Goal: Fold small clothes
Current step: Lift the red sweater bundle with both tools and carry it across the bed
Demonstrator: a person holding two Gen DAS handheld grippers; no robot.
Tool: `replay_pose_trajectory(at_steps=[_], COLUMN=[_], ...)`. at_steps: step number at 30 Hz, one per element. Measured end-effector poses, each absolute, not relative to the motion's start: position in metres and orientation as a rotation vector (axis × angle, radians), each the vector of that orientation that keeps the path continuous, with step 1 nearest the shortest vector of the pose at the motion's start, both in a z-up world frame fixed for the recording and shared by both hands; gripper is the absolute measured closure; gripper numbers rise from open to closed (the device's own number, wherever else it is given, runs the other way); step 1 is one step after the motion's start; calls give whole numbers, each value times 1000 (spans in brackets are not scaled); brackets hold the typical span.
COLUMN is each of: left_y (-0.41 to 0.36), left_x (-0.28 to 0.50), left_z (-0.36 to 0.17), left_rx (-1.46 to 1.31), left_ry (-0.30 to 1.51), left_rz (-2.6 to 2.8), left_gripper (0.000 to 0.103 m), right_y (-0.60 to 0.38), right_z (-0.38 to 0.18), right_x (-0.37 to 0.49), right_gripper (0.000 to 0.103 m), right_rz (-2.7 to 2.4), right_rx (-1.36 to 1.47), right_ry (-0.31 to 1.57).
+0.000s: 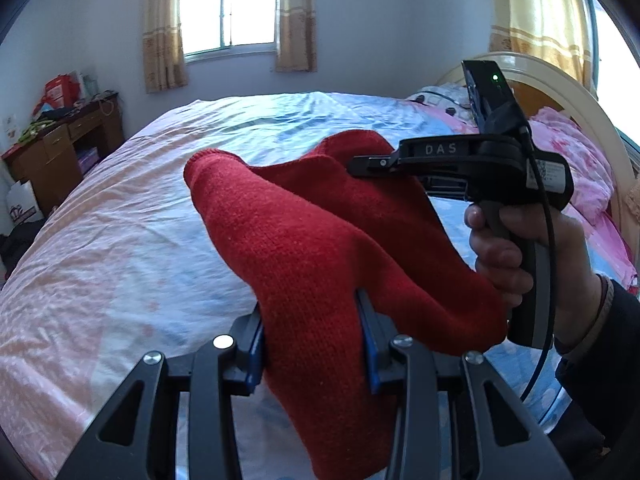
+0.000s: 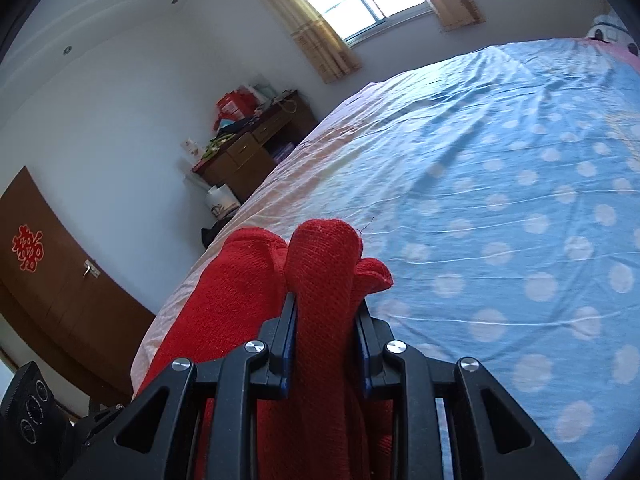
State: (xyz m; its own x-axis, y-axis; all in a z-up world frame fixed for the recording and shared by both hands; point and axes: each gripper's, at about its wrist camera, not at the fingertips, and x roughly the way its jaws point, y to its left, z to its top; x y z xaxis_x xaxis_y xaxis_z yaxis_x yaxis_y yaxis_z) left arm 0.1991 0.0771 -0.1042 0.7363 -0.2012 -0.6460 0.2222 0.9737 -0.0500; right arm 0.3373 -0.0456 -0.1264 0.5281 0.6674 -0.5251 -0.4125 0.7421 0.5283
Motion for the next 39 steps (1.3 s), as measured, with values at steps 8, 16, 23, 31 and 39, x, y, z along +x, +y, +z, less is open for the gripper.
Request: replay_pose_trajectory(at_steps=[8, 16, 23, 31, 39], left_y=[105, 121, 129, 137, 140], left_x=[192, 186, 179, 173, 168], left_z=[-111, -129, -138, -145, -155], left_rx=[19, -9, -27, -42, -71], left_ry=[713, 743, 759, 774, 780], left_rz=[-168, -145, -142, -135, -140], left_gripper=[63, 63, 63, 63, 61], right_y=[-1, 26, 33, 45, 37], right_z=[-135, -151, -162, -165, -180], right_x=[345, 345, 348, 348, 354], right_gripper=[78, 78, 78, 78, 78], right_rz=[708, 729, 734, 747, 728], right_rx=[329, 307, 313, 302, 337], right_ry=[813, 859, 889, 903, 940])
